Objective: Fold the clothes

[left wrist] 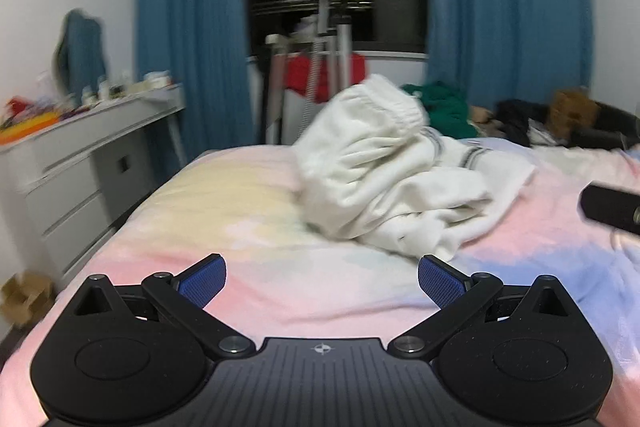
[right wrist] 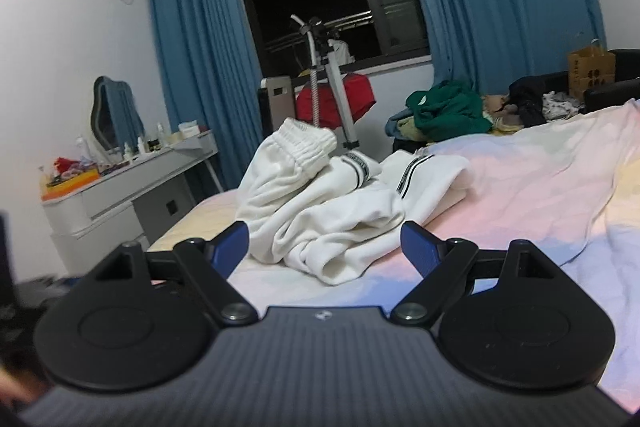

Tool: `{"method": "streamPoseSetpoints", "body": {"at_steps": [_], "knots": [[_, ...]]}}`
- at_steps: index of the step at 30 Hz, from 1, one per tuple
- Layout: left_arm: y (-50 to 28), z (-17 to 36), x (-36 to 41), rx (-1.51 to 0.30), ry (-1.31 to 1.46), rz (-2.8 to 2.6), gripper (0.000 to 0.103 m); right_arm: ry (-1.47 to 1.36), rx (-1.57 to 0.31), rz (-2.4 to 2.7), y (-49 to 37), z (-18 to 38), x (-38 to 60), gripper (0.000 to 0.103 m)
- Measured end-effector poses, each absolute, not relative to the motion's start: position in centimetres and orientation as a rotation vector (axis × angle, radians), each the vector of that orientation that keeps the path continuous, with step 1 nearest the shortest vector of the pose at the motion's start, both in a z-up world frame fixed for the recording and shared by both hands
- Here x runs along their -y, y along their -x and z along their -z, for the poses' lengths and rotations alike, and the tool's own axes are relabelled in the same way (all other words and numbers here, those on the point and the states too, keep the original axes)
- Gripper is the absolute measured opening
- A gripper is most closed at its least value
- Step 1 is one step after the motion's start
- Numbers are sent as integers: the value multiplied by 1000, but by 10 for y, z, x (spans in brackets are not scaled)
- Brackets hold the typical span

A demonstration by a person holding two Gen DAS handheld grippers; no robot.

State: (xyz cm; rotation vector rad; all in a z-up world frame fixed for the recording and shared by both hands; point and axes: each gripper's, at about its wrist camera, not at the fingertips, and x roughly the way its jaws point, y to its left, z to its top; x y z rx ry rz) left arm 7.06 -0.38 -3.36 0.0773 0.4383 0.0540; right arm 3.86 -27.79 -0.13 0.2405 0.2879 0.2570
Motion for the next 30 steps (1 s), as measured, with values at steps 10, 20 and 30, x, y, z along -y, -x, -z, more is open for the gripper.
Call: {"method": "streamPoseSetpoints", "body": {"at_steps": [10, 20, 30], "knots": [[-195, 6, 62, -408, -290, -8, 103, -489, -423, -100, -72, 31, 327, 85], [-367, -30, 95, -583, -293, -142, 96, -500, -527, -152, -102, 55, 320, 85], [-407, -23, 97, -674, -315, -144, 8, -465, -608, -238, -124, 80, 309, 85]]}}
